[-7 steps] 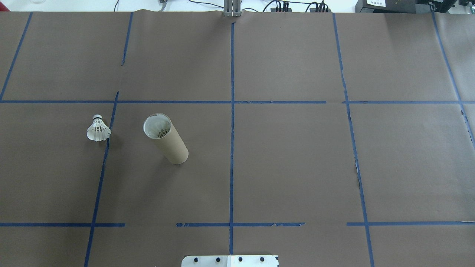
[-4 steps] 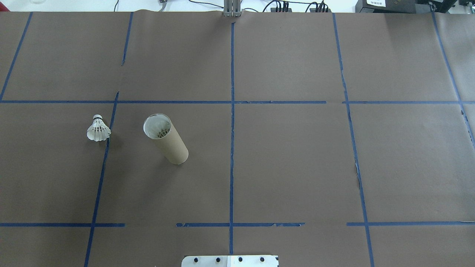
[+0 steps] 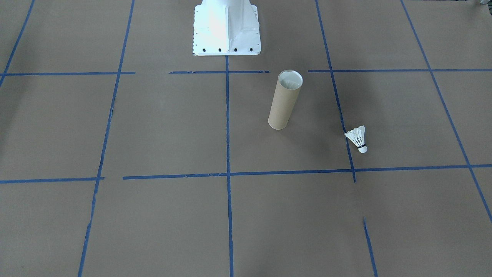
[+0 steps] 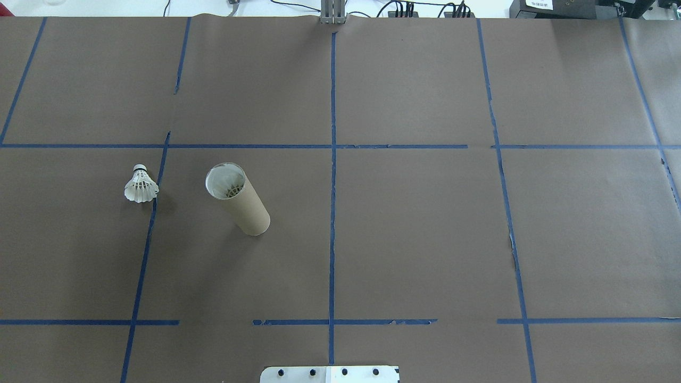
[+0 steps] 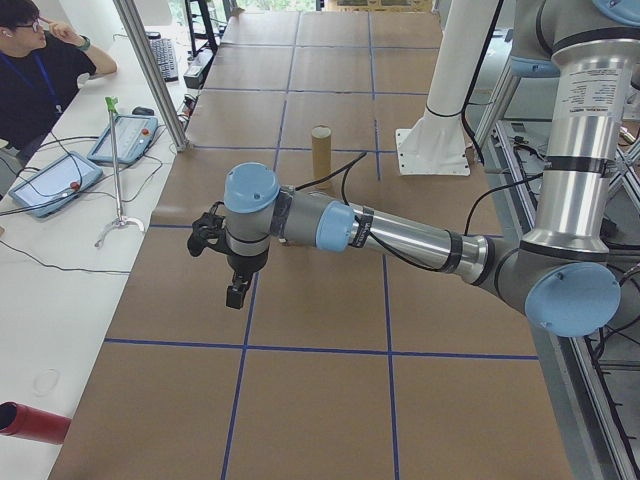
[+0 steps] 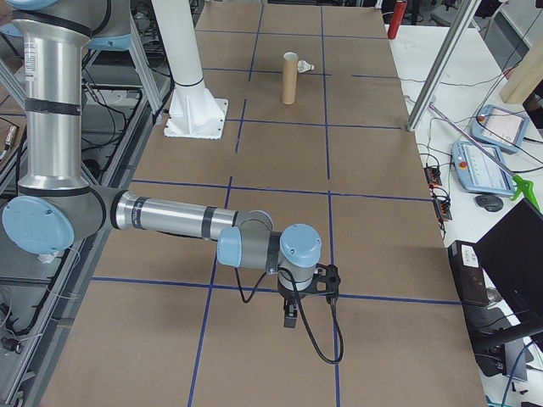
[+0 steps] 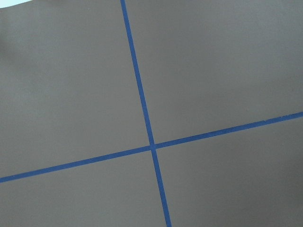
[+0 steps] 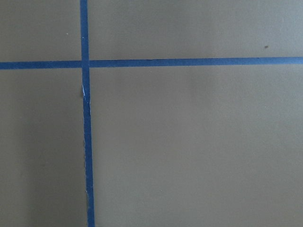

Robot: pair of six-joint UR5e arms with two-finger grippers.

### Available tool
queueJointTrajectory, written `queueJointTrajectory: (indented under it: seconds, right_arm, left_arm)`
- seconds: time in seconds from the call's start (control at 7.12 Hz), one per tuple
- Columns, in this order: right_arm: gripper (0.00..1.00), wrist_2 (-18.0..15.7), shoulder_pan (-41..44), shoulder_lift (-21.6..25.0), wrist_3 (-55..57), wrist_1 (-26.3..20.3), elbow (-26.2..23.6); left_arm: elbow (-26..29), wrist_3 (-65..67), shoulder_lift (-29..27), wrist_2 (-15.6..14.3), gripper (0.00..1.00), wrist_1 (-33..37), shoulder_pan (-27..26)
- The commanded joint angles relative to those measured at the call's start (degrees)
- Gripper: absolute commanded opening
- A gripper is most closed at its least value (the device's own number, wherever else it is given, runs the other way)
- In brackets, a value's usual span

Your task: Collect badminton balls into bucket

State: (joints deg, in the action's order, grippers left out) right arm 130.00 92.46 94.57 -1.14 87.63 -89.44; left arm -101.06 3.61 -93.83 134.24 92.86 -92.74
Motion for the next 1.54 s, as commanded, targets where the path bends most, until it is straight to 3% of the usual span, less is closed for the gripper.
queueJointTrajectory:
  seconds: [0.0, 0.28, 0.56, 0.7, 0.98, 1.26, 1.4]
  right_arm:
    - [1.00, 0.1, 0.0, -0.1, 0.0, 0.0, 0.0]
    - [1.00, 0.0, 0.0, -0.1, 0.0, 0.0, 0.0]
    - [1.00, 0.0, 0.0, -0.1, 0.0, 0.0, 0.0]
    - [1.00, 0.0, 0.0, -0.1, 0.0, 0.0, 0.0]
    - [1.00, 0.0, 0.0, 0.0, 0.0, 0.0, 0.0]
    - [1.00, 0.0, 0.0, -0.1, 0.0, 0.0, 0.0]
    - [1.00, 0.0, 0.0, -0.1, 0.0, 0.0, 0.0]
  left_arm:
    - [0.4, 21.3, 3.5, 0.3, 1.00, 17.2, 3.8]
    - [0.7, 38.2, 6.0, -1.3, 1.00, 30.6, 13.1]
    - [0.7, 62.8, 8.3, -7.7, 1.00, 45.5, 22.8]
    - [0.0, 72.8, 8.8, -10.6, 1.00, 49.0, 26.8]
    - [-4.6, 94.8, 8.9, -22.2, 1.00, 49.3, 38.9]
    - [-7.1, 112.2, 9.8, -30.5, 1.00, 46.4, 47.5]
    - [-8.7, 118.6, 9.7, -32.5, 1.00, 42.8, 49.8]
